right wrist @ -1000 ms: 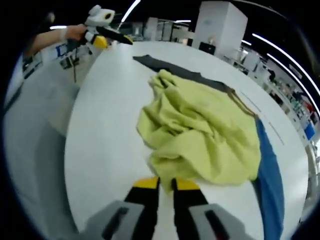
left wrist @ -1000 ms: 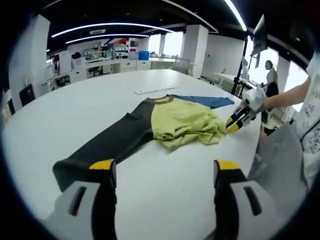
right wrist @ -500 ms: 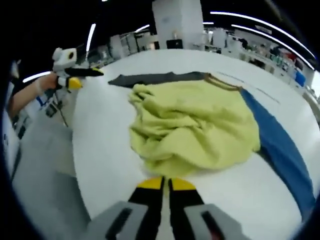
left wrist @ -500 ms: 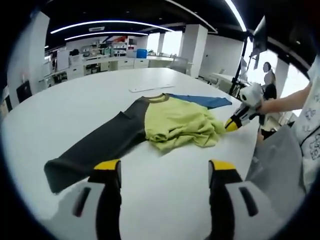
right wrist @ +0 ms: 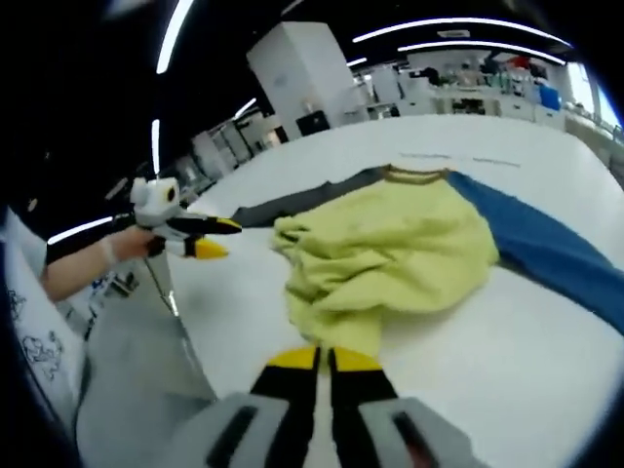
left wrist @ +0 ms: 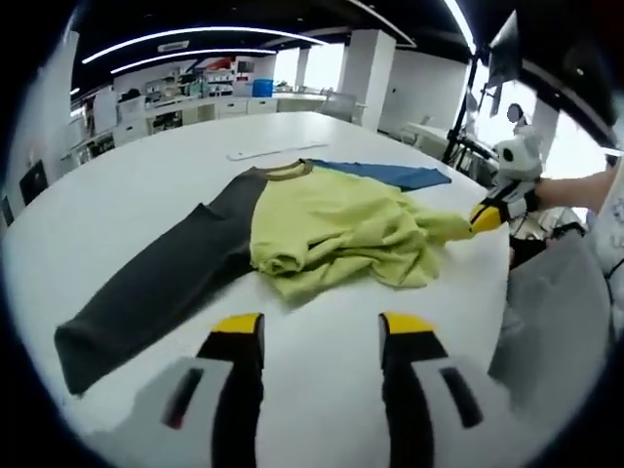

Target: Fold the garment on the visible template until the final outline fits inside the template.

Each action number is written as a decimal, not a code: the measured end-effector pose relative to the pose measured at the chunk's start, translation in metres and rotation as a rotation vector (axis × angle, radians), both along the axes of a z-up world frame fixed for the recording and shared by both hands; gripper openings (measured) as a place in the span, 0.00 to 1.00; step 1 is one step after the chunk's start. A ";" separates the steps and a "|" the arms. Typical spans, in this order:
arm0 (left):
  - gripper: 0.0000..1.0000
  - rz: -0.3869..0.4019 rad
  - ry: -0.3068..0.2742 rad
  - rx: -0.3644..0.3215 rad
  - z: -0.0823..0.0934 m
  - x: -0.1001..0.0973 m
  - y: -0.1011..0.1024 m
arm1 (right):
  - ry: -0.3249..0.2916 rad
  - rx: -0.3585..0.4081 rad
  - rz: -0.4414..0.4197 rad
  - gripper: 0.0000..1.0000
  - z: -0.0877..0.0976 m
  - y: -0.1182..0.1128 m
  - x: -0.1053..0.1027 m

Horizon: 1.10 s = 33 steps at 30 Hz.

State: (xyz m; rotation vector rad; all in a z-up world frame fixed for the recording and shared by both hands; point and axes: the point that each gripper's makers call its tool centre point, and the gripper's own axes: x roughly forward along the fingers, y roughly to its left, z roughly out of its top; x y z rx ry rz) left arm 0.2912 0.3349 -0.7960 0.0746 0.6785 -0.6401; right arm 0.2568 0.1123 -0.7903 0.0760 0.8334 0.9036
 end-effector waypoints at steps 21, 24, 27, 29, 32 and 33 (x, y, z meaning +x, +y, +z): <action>0.13 -0.385 -0.291 0.522 -0.031 0.042 -0.035 | 0.034 0.094 -0.116 0.00 0.013 -0.017 -0.010; 0.12 -0.401 -0.278 0.528 -0.034 0.044 -0.039 | 0.029 0.095 -0.127 0.00 0.013 -0.021 -0.008; 0.10 -0.427 -0.269 0.549 -0.040 0.042 -0.041 | 0.032 0.105 -0.141 0.00 0.014 -0.023 -0.007; 0.09 -0.434 -0.263 0.556 -0.041 0.042 -0.042 | 0.030 0.105 -0.146 0.00 0.015 -0.023 -0.008; 0.07 -0.428 -0.255 0.557 -0.043 0.043 -0.041 | 0.028 0.106 -0.151 0.00 0.015 -0.024 -0.009; 0.06 -0.421 -0.253 0.554 -0.045 0.046 -0.040 | 0.030 0.108 -0.153 0.00 0.014 -0.024 -0.009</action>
